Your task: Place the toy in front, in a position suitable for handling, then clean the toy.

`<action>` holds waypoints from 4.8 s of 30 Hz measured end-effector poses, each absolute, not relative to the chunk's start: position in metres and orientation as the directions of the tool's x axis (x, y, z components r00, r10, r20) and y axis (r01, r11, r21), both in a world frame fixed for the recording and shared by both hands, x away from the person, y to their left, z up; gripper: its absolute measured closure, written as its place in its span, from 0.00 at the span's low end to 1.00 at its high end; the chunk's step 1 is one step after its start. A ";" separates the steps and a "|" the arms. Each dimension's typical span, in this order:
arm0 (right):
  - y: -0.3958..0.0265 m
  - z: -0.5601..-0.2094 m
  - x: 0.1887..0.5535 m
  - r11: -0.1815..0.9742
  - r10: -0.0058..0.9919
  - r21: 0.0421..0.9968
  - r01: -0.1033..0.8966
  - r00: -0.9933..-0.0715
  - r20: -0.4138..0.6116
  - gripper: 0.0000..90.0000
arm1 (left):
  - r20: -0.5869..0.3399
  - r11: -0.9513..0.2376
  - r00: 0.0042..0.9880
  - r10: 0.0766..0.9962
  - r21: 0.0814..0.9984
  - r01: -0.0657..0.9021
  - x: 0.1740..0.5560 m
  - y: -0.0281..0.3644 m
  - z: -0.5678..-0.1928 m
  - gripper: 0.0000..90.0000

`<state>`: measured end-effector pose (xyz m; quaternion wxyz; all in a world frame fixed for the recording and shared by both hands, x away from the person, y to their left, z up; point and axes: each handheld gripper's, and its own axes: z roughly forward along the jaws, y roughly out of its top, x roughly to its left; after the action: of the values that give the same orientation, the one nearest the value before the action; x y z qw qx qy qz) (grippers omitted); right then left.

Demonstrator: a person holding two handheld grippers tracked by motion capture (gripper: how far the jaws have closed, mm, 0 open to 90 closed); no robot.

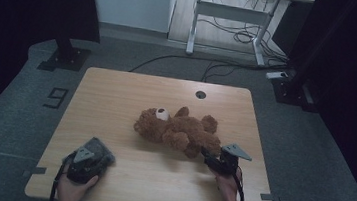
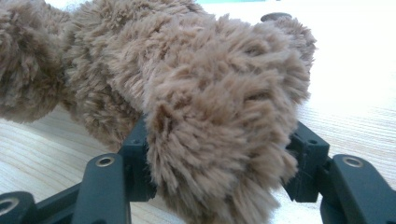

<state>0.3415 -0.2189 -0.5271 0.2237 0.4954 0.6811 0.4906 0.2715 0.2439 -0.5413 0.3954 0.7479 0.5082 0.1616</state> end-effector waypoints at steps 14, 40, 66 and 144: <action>-0.221 -0.526 0.339 0.030 0.893 0.892 0.451 -0.414 0.179 0.43 | -0.224 -0.070 0.524 0.822 0.873 0.483 0.272 0.234 -0.495 0.85; -0.221 -0.519 0.338 0.051 0.882 0.909 0.413 -0.446 0.153 0.33 | -0.208 -0.054 0.606 0.768 0.921 0.385 0.294 0.194 -0.445 0.85; -0.224 -0.512 0.350 0.047 0.868 0.911 0.410 -0.467 0.166 0.43 | -0.185 -0.077 0.618 0.764 0.925 0.372 0.327 0.159 -0.428 0.85; -0.234 -0.520 0.355 0.104 0.828 0.910 0.402 -0.541 0.145 0.66 | -0.236 -0.136 0.589 0.773 0.845 0.517 0.365 0.140 -0.475 0.86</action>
<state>0.3548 -0.2343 -0.5202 0.2082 0.4313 0.7131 0.5120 0.3648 0.1399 -0.4749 0.4936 0.7423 0.4342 0.1298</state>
